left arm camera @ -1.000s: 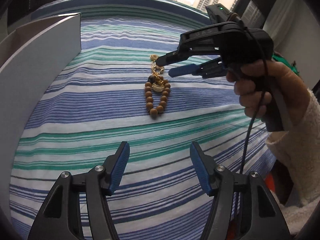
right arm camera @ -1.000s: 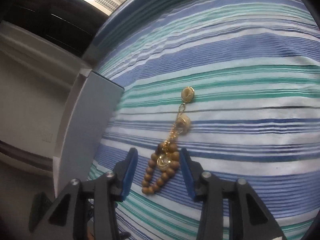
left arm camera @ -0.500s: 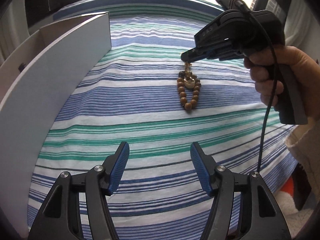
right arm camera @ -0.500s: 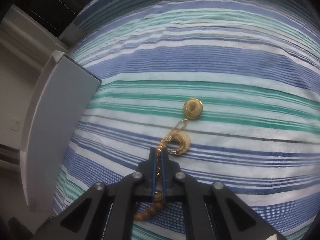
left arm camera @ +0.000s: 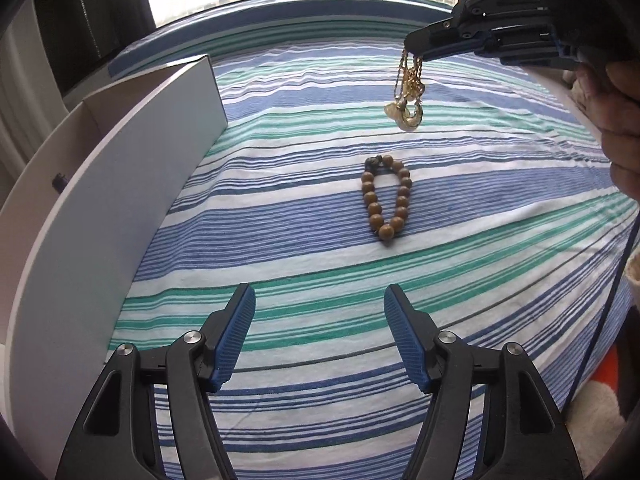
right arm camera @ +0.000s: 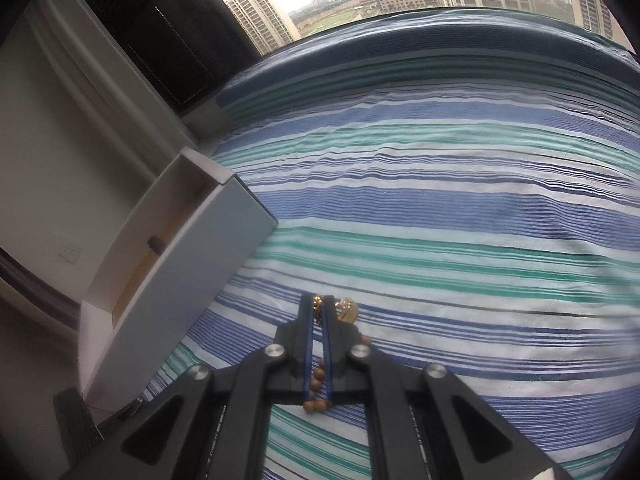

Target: Organize jewelry

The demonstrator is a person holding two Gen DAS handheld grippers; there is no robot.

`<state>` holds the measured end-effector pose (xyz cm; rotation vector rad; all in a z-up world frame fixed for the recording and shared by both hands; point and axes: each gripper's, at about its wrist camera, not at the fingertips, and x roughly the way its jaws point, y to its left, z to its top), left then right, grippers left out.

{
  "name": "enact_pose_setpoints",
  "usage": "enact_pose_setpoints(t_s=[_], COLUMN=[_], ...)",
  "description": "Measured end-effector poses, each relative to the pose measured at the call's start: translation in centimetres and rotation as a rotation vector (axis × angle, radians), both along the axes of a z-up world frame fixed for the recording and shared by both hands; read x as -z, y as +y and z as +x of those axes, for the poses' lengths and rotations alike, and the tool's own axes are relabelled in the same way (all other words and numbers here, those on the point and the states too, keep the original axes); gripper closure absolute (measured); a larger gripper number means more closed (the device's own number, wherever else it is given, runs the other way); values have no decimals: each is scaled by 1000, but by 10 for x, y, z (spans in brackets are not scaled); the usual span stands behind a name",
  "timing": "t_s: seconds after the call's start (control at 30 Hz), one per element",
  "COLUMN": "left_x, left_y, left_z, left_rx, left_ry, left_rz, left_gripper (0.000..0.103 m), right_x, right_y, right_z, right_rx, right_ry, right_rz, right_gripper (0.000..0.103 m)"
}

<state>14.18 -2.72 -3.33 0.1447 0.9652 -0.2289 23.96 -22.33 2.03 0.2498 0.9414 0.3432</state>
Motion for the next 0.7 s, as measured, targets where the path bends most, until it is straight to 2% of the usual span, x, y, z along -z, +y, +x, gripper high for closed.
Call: enact_pose_setpoints(t_s=[0.1, 0.17, 0.2, 0.23, 0.27, 0.33, 0.4, 0.47, 0.5, 0.53, 0.57, 0.6, 0.7], left_x=[0, -1, -2, -1, 0, 7, 19, 30, 32, 31, 30, 29, 18], left_y=[0, -1, -4, -12, -22, -44, -62, -72, -73, -71, -71, -71, -59], left_z=[12, 26, 35, 43, 53, 71, 87, 97, 99, 99, 99, 98, 90], left_rx=[17, 57, 93, 135, 167, 201, 209, 189, 187, 183, 176, 177, 164], left_ry=[12, 25, 34, 44, 44, 38, 38, 54, 67, 76, 76, 81, 85], left_rz=[-20, -95, -137, -164, -170, -126, -43, 32, 18, -24, -24, -20, -92], left_gripper=[32, 26, 19, 14, 14, 14, 15, 30, 45, 67, 80, 81, 83], right_x=[-8, -15, -19, -23, -26, -31, -34, -38, -40, -42, -43, -45, -50], right_y=[-6, -13, -17, -20, -22, -25, -27, -30, -32, -34, -35, -36, -38], right_z=[-9, -18, -23, -28, -31, -36, -44, -53, -57, -61, -64, -66, -68], right_rx=[8, 19, 24, 29, 33, 38, 39, 40, 39, 38, 39, 41, 41], right_ry=[-33, -56, -68, -82, -94, -111, -123, -130, -135, -141, -149, -157, -168], right_rz=[10, 13, 12, 10, 8, 6, 10, 19, 22, 22, 20, 19, 26], right_gripper=[99, 99, 99, 99, 99, 99, 99, 99, 99, 99, 99, 99, 99])
